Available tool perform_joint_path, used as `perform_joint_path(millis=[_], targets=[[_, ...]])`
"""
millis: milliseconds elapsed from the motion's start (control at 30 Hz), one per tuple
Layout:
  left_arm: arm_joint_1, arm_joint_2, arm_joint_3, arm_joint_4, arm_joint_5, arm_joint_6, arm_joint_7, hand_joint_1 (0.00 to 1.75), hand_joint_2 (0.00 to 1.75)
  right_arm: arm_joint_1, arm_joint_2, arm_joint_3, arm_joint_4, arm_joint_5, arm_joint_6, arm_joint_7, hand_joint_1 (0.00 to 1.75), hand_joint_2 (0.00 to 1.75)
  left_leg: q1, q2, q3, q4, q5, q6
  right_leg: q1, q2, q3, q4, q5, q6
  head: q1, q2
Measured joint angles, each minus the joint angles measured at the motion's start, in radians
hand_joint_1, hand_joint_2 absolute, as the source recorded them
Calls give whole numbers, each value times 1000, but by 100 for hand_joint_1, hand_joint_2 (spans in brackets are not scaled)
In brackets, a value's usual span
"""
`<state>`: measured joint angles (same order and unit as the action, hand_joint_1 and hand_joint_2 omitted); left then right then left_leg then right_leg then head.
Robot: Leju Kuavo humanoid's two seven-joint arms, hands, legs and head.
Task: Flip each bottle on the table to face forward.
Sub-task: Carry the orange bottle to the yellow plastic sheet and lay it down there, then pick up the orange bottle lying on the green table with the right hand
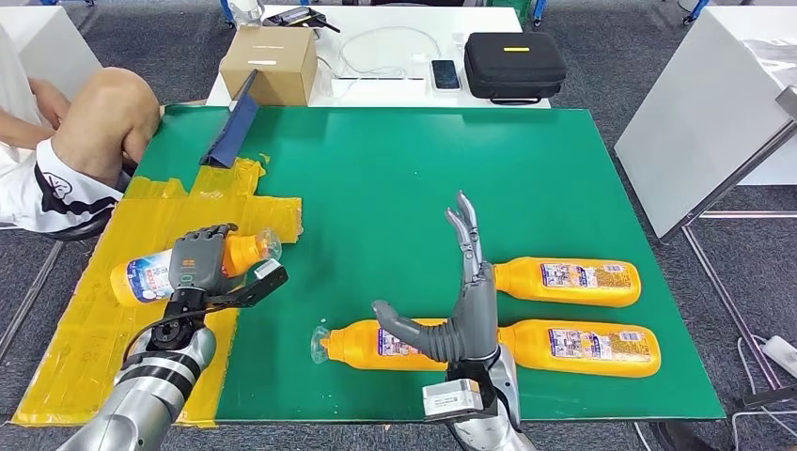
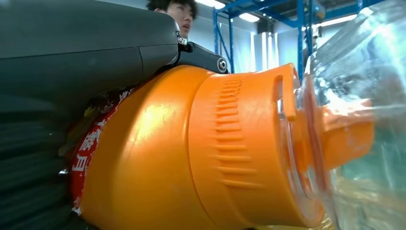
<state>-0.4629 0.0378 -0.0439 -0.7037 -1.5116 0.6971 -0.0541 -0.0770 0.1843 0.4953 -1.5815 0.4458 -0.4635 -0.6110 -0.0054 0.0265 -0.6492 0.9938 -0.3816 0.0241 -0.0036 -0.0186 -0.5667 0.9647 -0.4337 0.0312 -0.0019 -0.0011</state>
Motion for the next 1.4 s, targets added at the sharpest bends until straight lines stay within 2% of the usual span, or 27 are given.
perform_joint_path(millis=[200,333,433,700,933,1100,1200,1400], targets=[[-36,17,0,76,-35,1,37,175,175,-11,0,8,18,3,0,-2,0,175,0,0,0,0,0,0,0,0,0,1,0,0,0,0],[-58,25,6,126,-2,-8,2,6,175,-13,0,10,27,3,0,-3,0,175,0,0,0,0,0,0,0,0,0,1,0,0,0,0],[-70,25,23,152,54,-27,-46,3,175,-15,0,10,32,2,0,-3,0,175,0,0,0,0,0,0,0,0,0,1,0,0,0,0],[-87,24,48,184,100,-77,-70,0,175,-17,0,10,36,2,0,-2,0,175,0,0,0,0,0,0,0,0,0,1,0,0,0,0],[-129,18,88,198,239,-291,-123,0,175,-22,-2,8,44,23,34,23,0,175,0,-1,2,0,0,0,0,-1,2,1,0,0,0,0],[-158,19,117,205,366,-435,-214,0,175,-31,-7,6,56,40,43,31,0,175,0,-3,9,0,0,-1,0,-2,5,1,-2,-1,0,0],[-158,17,131,205,422,-464,-267,0,175,-32,-10,5,62,44,43,31,0,175,0,-3,12,-1,0,-1,0,-2,2,1,-4,-2,0,0],[-154,10,145,205,434,-470,-279,0,175,-33,-13,5,69,45,43,31,0,175,0,-1,11,0,2,-1,0,-1,10,2,0,-1,0,0]])
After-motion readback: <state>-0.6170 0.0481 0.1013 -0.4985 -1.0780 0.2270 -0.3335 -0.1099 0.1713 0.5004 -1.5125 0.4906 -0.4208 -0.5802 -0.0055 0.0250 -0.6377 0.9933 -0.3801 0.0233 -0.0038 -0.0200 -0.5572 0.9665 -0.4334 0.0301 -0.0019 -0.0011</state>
